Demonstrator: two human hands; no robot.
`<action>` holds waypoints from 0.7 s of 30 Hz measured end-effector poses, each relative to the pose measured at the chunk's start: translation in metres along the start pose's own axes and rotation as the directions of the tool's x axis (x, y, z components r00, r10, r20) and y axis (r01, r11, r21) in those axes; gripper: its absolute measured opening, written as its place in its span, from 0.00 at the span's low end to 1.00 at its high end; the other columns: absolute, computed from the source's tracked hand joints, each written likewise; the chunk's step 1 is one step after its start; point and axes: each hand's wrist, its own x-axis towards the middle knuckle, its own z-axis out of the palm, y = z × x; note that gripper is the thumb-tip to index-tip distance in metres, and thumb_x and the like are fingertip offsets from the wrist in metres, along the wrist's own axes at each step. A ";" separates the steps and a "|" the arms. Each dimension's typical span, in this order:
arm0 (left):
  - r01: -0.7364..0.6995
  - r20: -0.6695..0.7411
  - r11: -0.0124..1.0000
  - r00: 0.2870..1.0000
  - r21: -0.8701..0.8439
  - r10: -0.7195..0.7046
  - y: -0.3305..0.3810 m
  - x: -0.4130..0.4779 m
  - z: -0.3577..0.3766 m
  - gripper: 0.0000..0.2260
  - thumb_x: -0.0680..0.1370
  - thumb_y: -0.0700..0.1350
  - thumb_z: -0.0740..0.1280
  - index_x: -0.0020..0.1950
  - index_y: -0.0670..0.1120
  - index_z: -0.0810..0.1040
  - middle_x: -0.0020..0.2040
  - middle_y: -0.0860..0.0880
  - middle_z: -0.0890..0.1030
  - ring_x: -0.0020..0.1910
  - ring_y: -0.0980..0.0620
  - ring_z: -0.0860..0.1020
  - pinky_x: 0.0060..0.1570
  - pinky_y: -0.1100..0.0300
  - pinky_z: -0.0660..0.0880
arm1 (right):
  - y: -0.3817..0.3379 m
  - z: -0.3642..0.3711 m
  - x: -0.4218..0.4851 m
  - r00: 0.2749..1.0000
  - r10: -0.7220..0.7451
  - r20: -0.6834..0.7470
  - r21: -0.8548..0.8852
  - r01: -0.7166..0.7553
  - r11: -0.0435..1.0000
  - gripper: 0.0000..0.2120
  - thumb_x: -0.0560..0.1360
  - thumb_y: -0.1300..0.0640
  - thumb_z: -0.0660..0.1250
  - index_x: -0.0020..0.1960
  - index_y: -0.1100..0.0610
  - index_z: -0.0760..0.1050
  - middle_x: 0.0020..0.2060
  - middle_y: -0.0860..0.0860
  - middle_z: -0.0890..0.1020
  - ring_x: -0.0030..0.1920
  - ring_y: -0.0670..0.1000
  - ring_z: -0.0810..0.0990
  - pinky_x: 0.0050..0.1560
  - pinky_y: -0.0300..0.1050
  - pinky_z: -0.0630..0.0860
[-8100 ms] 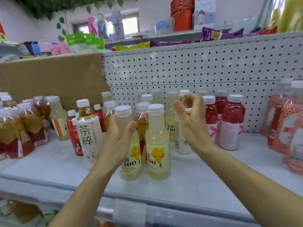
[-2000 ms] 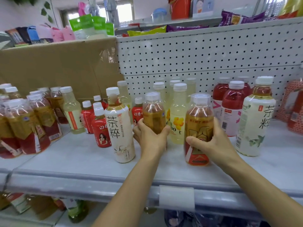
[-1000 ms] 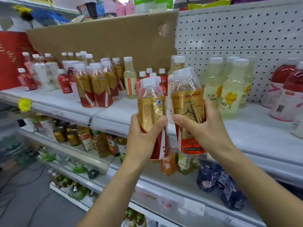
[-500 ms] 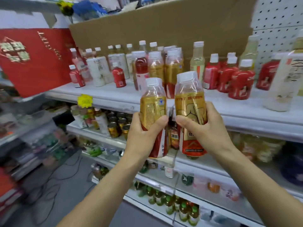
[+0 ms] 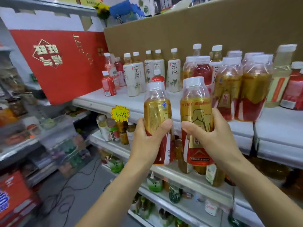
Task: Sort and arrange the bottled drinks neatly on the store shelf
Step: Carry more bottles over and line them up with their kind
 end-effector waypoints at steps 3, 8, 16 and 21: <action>0.020 0.025 1.000 0.999 -0.005 -0.020 -0.005 0.040 -0.020 0.24 0.67 0.63 0.74 0.59 0.57 0.75 0.51 0.52 0.85 0.48 0.54 0.85 0.50 0.51 0.82 | 0.007 0.028 0.032 1.000 0.002 -0.020 0.008 -0.002 1.000 0.17 0.69 0.51 0.77 0.53 0.45 0.74 0.41 0.40 0.83 0.40 0.37 0.82 0.35 0.27 0.74; -0.013 0.065 0.999 0.998 0.049 0.010 -0.008 0.095 -0.042 0.25 0.66 0.64 0.75 0.59 0.56 0.75 0.51 0.52 0.85 0.47 0.55 0.85 0.49 0.52 0.82 | 0.011 0.063 0.074 1.000 -0.009 -0.029 0.008 0.009 1.000 0.17 0.69 0.52 0.77 0.54 0.47 0.74 0.43 0.45 0.84 0.41 0.39 0.83 0.36 0.29 0.75; -0.042 0.223 0.997 0.973 -0.067 0.056 -0.005 0.153 -0.026 0.25 0.66 0.60 0.73 0.60 0.52 0.75 0.49 0.51 0.85 0.46 0.53 0.85 0.46 0.53 0.82 | 0.009 0.066 0.097 0.990 -0.008 -0.138 -0.049 0.002 0.999 0.20 0.68 0.51 0.76 0.58 0.47 0.74 0.46 0.43 0.85 0.45 0.41 0.84 0.40 0.31 0.78; -0.105 0.317 0.988 0.938 -0.117 0.137 -0.006 0.186 0.003 0.29 0.67 0.62 0.77 0.62 0.52 0.74 0.52 0.52 0.85 0.51 0.54 0.84 0.56 0.51 0.80 | 0.002 0.051 0.096 0.942 -0.055 -0.331 -0.173 -0.003 0.985 0.24 0.63 0.42 0.74 0.56 0.44 0.72 0.45 0.33 0.81 0.45 0.34 0.81 0.38 0.25 0.74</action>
